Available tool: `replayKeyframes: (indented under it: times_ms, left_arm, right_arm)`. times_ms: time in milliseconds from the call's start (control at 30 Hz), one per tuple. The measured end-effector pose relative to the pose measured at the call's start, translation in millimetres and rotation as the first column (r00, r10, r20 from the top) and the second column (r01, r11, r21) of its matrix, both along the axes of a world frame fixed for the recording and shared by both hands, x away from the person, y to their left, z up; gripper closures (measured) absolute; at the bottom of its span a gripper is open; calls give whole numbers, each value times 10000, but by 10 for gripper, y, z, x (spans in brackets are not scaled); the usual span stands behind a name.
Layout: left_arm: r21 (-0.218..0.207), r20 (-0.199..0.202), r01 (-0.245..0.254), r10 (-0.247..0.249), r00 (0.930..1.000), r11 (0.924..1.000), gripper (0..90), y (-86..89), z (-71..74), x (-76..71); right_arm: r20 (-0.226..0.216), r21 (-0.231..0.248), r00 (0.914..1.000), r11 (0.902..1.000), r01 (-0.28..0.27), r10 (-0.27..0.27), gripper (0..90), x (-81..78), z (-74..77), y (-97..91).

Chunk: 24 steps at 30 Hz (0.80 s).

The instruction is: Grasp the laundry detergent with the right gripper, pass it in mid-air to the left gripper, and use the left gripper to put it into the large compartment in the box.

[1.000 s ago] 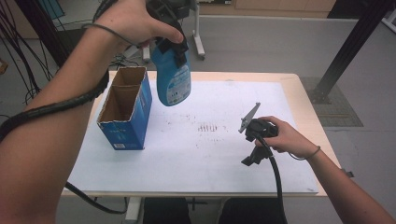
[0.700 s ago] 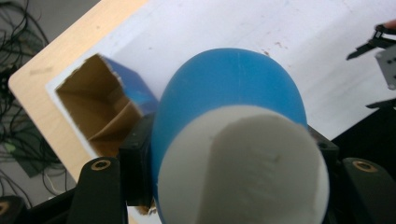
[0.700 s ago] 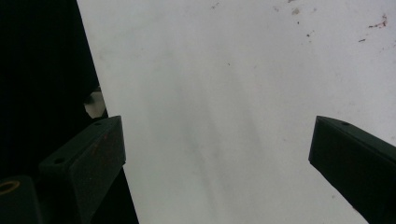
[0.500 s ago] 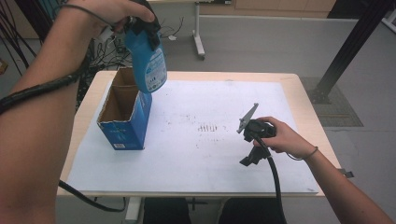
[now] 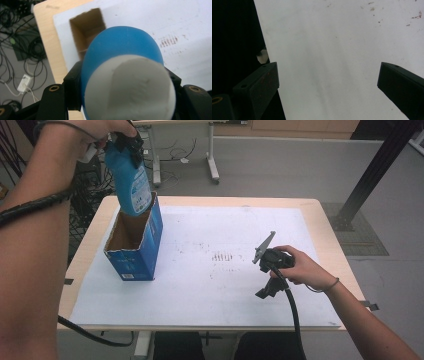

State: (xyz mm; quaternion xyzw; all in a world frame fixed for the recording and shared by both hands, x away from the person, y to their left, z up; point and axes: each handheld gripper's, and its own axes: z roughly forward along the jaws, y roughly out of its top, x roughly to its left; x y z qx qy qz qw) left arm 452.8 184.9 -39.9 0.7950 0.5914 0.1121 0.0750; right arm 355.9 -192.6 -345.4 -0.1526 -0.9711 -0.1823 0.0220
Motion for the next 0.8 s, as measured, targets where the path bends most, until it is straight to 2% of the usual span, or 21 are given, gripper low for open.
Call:
replayKeyframes:
  times_ms: [33, 133, 200, 333, 433, 567, 667, 800]
  left_arm:
    - [0, 0, 0, 0, 10000, 10000, 374, 0, 0, 0]
    - [-194, -31, -584, 584, 9983, 9981, 374, 151, -50, 41]
    - [-328, -93, -1042, 1039, 9945, 9940, 374, 269, -118, 70]
    - [-401, -222, -1401, 1393, 9900, 9893, 374, 360, -186, 97]
    - [-294, -299, -1703, 1694, 9851, 9850, 374, 423, -263, 124]
    - [-232, -347, -1840, 1832, 9825, 9826, 374, 456, -356, 147]
    - [-407, -470, -1891, 1872, 9812, 9811, 374, 480, -448, 165]
    - [-348, -585, -1870, 1848, 9810, 9817, 374, 470, -547, 180]
  right_arm:
    - [8, 3, 10000, 10000, 12, -12, 38, -1, 3, 2]
    - [6, 22, 10000, 10000, 6, -6, 38, -1, 8, 2]
    - [30, 41, 10000, 10000, 31, -31, 38, -2, 11, -2]
    - [19, 6, 9999, 9999, 104, -104, 39, -8, 18, -6]
    - [131, 51, 9999, 10000, 52, -52, 38, -2, 20, -4]
    - [182, 48, 9998, 10000, 40, -41, 38, -1, 25, -4]
    - [185, 90, 9998, 10000, 25, -27, 39, -3, 19, 1]
    - [183, 133, 9998, 9999, 63, -65, 39, -9, 17, 0]
